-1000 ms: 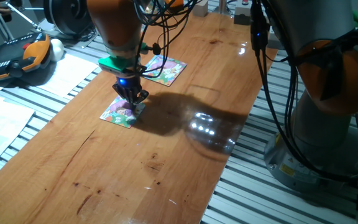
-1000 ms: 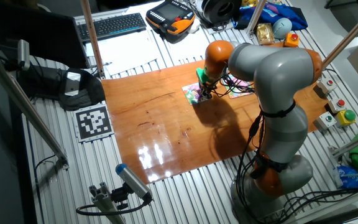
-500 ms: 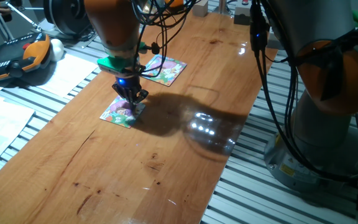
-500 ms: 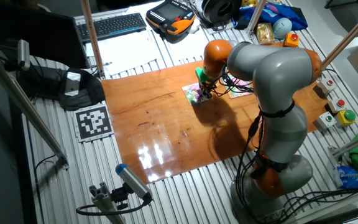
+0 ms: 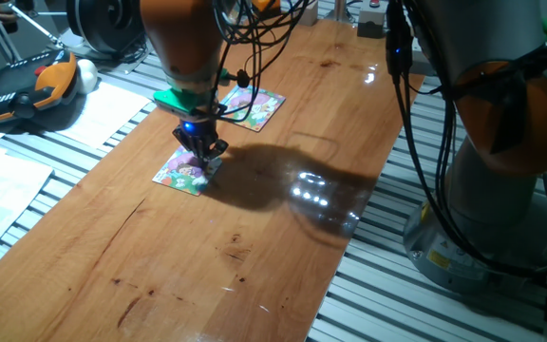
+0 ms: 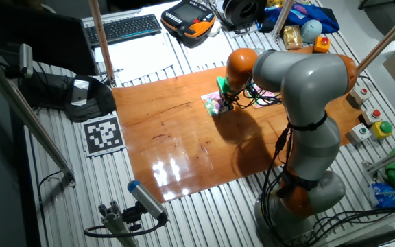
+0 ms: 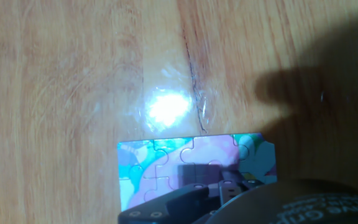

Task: Assemble one piece of a puzzle

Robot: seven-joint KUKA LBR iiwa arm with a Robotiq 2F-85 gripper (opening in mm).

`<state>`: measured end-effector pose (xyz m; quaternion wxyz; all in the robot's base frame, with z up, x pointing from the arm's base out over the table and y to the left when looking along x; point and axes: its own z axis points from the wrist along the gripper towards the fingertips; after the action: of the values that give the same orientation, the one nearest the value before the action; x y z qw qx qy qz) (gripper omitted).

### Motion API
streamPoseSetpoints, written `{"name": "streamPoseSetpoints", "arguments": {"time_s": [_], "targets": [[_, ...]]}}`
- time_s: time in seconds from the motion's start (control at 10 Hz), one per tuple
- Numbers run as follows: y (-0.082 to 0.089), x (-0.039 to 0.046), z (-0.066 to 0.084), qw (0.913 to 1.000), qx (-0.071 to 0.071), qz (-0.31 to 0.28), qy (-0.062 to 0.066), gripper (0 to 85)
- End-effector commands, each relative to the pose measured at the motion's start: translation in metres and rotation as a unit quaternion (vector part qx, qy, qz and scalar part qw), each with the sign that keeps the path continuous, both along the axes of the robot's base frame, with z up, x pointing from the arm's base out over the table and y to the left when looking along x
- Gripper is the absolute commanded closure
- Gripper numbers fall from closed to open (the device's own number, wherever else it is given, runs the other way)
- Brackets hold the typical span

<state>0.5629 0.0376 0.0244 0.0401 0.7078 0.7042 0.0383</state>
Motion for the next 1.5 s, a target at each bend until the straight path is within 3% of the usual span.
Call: {"name": "streamPoseSetpoints", "arguments": {"time_s": [0.0, 0.5, 1.0, 1.4], "targets": [[0.000, -0.0002, -0.001, 1.0000, -0.001, 0.000, -0.002, 85.0], [-0.001, 0.0001, 0.002, 0.9999, -0.006, 0.007, 0.004, 85.0], [-0.012, 0.0016, 0.021, 0.9993, -0.003, 0.030, 0.022, 85.0], [-0.021, -0.0024, 0.041, 0.9968, -0.009, 0.073, 0.032, 85.0]]}}
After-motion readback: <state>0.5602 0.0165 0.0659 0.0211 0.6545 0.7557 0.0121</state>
